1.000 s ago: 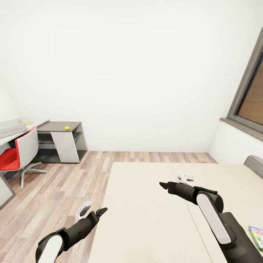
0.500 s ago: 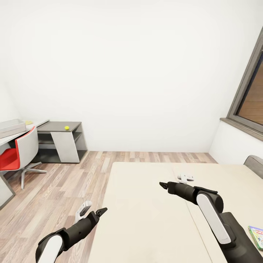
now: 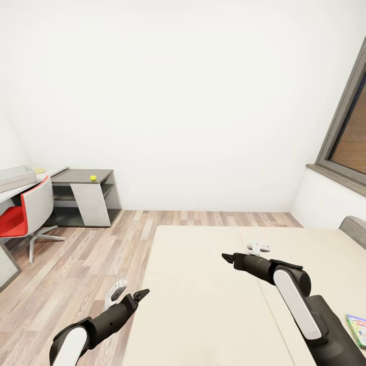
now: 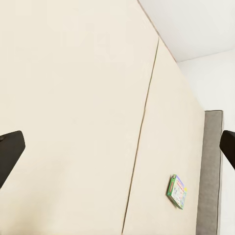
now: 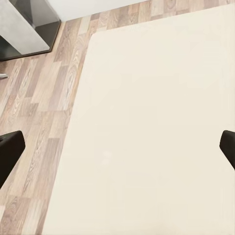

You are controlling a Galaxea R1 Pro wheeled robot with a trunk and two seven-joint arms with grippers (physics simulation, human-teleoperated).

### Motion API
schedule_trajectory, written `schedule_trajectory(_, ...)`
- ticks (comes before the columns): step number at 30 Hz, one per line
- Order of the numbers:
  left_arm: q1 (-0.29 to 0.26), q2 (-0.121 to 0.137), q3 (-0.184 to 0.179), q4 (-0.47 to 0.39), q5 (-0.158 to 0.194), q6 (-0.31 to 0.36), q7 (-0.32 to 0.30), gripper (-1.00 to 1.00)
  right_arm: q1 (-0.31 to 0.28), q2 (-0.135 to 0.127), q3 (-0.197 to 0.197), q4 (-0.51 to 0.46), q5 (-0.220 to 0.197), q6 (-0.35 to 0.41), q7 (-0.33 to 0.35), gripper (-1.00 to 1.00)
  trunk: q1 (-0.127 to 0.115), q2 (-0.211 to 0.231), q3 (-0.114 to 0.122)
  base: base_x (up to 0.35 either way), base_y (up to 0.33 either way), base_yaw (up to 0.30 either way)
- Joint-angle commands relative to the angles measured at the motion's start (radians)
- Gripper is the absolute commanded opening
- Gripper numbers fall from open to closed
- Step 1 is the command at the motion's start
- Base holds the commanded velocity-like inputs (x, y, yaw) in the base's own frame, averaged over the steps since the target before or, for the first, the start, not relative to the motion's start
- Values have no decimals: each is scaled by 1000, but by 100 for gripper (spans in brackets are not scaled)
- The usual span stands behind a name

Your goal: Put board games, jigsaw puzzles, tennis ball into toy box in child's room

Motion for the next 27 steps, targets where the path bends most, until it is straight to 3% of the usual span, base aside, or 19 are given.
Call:
schedule_trajectory(1, -1, -1, 2, -1, 11, 6, 9, 100, -1, -1, 2, -1, -10, 2, -10, 100, 1, -2, -2, 0, -81, 0)
schedule_trajectory(27, -1, -1, 2, -1, 10, 6, 9, 100, 0, -3, -1, 5, -10, 1, -9, 100, 1, -2, -2, 0, -226, 0)
